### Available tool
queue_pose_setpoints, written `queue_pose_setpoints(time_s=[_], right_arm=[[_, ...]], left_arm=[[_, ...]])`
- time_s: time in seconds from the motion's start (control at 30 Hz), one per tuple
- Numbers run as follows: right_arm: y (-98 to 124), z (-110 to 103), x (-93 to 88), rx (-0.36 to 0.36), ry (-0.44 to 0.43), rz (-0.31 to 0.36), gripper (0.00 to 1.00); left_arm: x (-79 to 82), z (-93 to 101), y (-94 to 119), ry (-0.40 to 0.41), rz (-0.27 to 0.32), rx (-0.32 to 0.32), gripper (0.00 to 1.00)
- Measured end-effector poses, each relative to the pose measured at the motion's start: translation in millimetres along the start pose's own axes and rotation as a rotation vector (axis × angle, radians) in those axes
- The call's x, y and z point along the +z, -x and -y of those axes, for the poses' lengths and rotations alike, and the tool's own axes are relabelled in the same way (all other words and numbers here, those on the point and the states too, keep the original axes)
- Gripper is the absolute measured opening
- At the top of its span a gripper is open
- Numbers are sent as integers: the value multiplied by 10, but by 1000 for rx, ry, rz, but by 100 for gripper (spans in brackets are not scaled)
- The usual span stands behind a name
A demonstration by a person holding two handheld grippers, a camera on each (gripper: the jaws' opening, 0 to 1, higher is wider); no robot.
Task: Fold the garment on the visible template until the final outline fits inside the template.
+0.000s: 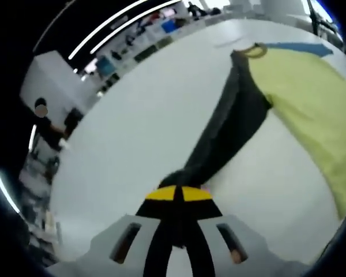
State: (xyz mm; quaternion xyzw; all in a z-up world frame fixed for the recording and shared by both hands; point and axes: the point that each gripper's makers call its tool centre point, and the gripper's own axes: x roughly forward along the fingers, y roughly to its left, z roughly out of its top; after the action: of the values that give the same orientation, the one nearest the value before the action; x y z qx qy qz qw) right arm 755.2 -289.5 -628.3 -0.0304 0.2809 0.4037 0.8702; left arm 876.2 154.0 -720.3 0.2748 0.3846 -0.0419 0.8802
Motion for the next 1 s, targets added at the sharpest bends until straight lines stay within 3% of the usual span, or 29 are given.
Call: queue_pose_setpoints(time_s=[0.2, 0.67, 1.0], right_arm=[[-57, -41, -24, 16, -4, -9, 75], [-71, 38, -40, -5, -34, -22, 75], [-178, -9, -58, 9, -47, -41, 75]], left_arm=[[100, -322, -100, -6, -3, -1, 0], [21, -591, -661, -78, -86, -123, 0], [-248, -986, -841, -32, -155, 31, 0]])
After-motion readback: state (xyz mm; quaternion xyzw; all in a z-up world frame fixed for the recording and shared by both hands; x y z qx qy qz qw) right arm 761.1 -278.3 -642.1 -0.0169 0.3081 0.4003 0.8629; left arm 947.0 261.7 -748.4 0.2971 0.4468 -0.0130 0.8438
